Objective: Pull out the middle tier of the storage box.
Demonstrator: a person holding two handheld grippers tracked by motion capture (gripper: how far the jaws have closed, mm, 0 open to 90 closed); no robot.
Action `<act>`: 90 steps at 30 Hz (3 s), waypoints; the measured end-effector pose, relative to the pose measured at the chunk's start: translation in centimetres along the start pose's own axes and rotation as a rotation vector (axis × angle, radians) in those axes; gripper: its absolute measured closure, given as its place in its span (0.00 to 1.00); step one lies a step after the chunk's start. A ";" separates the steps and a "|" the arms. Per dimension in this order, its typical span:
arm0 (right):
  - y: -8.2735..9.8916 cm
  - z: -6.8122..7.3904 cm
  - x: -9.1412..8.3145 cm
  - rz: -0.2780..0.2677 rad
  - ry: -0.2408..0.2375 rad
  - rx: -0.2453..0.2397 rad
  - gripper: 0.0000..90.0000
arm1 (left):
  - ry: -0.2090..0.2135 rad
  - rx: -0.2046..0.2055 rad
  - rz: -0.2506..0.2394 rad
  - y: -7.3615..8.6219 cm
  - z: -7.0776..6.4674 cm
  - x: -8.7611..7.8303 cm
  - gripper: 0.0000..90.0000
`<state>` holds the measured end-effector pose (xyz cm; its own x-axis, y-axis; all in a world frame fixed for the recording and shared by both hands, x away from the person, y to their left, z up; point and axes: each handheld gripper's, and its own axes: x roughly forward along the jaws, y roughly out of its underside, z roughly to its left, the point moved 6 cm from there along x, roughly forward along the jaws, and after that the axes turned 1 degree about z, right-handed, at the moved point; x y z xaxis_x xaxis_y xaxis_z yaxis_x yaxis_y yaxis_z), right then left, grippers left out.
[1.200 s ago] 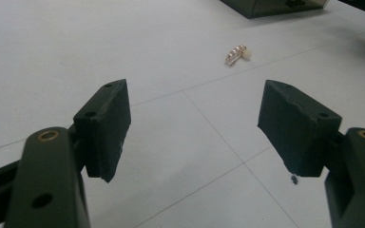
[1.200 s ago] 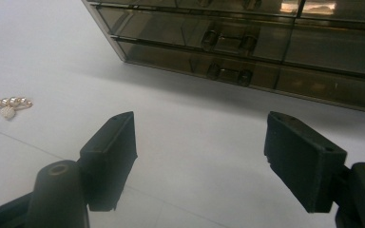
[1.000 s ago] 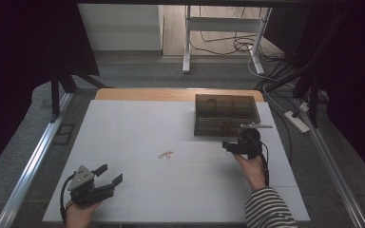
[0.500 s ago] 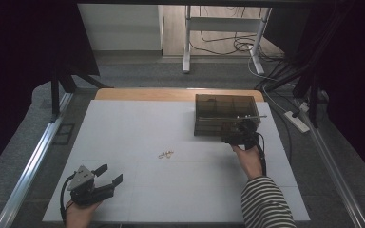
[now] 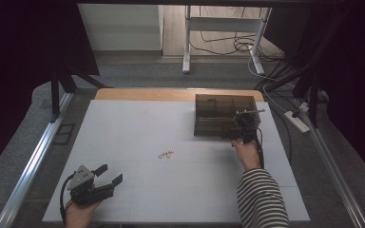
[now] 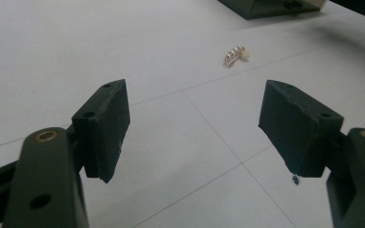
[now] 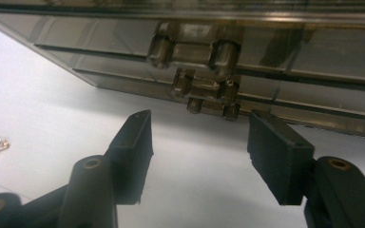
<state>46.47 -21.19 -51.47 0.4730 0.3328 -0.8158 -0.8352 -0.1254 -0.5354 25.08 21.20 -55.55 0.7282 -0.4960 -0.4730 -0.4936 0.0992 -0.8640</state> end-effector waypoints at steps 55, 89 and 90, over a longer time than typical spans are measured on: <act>-1.6 -0.7 2.0 0.138 -0.081 0.228 0.66 | 0.003 0.008 0.006 0.0 -0.1 0.2 0.29; 1.1 -0.5 0.5 0.112 -0.126 0.172 0.66 | 0.002 0.034 0.021 0.0 -0.6 0.7 0.29; 1.2 -0.4 0.5 0.110 -0.125 0.172 0.66 | 0.001 0.038 0.023 0.0 -0.6 0.7 0.30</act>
<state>45.78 -21.57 -52.62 0.3471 0.4404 -0.8280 -0.9203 -0.0099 -0.3910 25.33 20.28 -55.75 0.7161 -0.4943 -0.4928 -0.4922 0.1430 -0.8587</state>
